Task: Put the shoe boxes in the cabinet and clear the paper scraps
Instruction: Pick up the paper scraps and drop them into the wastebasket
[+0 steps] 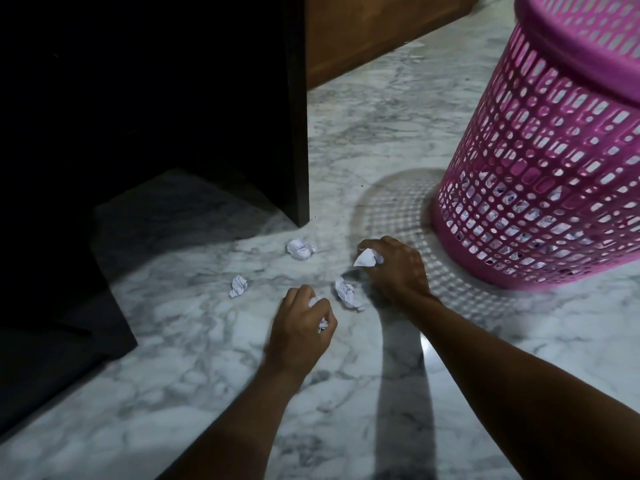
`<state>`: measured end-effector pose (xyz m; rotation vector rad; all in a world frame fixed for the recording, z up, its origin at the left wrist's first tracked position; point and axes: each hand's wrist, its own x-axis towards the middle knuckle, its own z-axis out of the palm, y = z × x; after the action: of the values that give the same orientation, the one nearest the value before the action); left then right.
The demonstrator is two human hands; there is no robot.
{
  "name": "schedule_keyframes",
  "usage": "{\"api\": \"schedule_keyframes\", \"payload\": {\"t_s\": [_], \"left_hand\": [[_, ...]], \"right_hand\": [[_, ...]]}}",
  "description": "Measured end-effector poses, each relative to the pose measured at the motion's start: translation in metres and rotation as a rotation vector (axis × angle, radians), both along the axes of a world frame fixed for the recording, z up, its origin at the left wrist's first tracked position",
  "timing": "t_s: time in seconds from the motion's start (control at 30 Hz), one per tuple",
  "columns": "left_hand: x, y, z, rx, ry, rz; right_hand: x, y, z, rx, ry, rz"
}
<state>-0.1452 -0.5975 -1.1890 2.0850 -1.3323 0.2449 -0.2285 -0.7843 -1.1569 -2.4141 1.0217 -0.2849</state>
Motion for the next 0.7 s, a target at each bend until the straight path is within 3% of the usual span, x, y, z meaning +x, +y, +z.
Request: {"api": "schedule_keyframes", "payload": {"t_s": [0.2,0.37,0.53,0.7], "left_hand": [[0.006,0.003,0.016,0.000,0.277,0.111],[0.040,0.013,0.037,-0.066,0.272,0.361],[0.064,0.020,0.040,0.323,0.523,0.524],[0.068,0.020,0.042,0.434,0.466,0.537]], "right_hand": [[0.045,0.023,0.027,0.166,-0.230,0.128],[0.093,0.041,0.034,0.013,-0.033,0.233],[0.100,0.047,0.026,0.057,0.098,0.256],[0.098,0.057,0.029,0.091,0.079,0.239]]}}
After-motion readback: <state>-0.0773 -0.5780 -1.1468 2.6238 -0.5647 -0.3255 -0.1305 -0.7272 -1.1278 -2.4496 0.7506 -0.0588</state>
